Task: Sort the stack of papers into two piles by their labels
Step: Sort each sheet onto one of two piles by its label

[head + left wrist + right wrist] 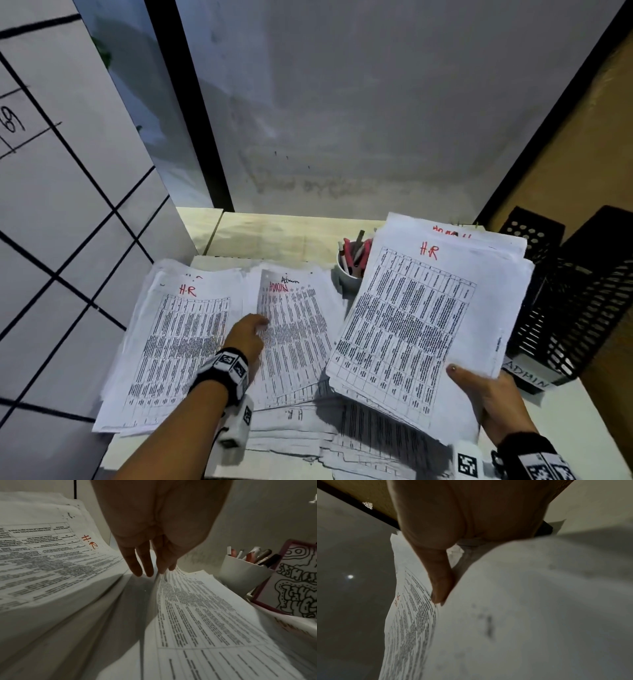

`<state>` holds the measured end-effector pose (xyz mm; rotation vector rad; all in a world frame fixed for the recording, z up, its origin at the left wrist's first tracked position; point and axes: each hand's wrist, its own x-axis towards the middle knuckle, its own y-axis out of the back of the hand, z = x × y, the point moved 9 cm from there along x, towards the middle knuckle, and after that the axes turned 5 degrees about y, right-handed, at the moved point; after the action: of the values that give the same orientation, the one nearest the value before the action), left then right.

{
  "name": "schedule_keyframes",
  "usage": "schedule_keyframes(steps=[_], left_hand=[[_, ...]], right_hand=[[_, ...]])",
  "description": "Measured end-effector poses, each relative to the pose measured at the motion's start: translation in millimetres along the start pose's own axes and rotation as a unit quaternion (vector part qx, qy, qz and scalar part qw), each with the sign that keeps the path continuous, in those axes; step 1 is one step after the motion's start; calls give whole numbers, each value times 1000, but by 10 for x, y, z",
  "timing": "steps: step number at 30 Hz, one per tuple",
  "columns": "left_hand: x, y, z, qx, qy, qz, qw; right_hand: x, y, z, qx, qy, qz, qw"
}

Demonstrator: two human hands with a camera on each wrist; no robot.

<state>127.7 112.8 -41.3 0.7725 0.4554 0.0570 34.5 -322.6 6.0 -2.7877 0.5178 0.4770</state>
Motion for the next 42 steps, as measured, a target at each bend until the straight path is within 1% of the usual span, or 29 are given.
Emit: schedule_keyframes(steps=[2, 4, 5, 6, 7, 8, 10, 11, 13, 17, 20, 23, 26, 30, 32, 34, 36, 38, 40, 42], left_hand=[[12, -4, 94, 9, -9, 10, 1000], [-42, 93, 281, 14, -27, 71, 997], [-103, 154, 438, -13, -54, 106, 993], [-187, 203, 618, -59, -86, 127, 986], [-266, 236, 793, -113, -111, 129, 979], [-343, 254, 962, -169, -126, 116, 971], [-445, 230, 1228, -249, -116, 58, 960], [-474, 214, 1331, -261, -109, 40, 958], [-505, 200, 1465, -261, -106, 31, 959], [-543, 162, 1566, -245, -112, 39, 962], [-612, 142, 1584, -227, -110, 64, 966], [-601, 118, 1531, -248, -80, 76, 963], [-581, 136, 1499, -281, -74, 89, 953], [-622, 136, 1524, -265, -91, 110, 954], [-656, 133, 1549, -239, -120, 122, 956], [-715, 125, 1579, -205, -174, 130, 954], [-823, 144, 1590, -193, -236, 145, 941], [-943, 178, 1576, -201, -290, 158, 922], [-1070, 146, 1586, -201, -343, 149, 905], [-1194, 51, 1610, -187, -378, 113, 900]], right_hand=[[-31, -62, -5, -20, 4, -18, 1000], [-53, -107, -15, -46, 9, -25, 999], [-54, -123, -8, -61, 7, -27, 998], [-49, -140, 7, -77, 5, -30, 997], [-43, -162, 24, -90, 4, -34, 995], [-39, -186, 44, -101, 2, -38, 994], [-33, -234, 72, -119, -2, -46, 992], [-37, -268, 61, -123, 0, -52, 991], [-34, -329, 40, -128, 7, -67, 989], [-20, -360, 16, -131, 22, -91, 987], [-32, -380, 1, -114, 18, -97, 988], [-46, -419, 20, -116, 13, -109, 987], [-71, -427, 45, -121, 9, -109, 987], [-61, -426, 37, -131, 17, -100, 986], [-68, -426, 19, -127, 17, -91, 988], [-72, -410, 23, -136, 17, -84, 987], [-67, -381, 69, -138, 11, -81, 987], [-57, -347, 114, -132, 4, -78, 988], [-60, -328, 110, -123, 3, -70, 990], [-69, -332, 93, -120, 4, -69, 990]])
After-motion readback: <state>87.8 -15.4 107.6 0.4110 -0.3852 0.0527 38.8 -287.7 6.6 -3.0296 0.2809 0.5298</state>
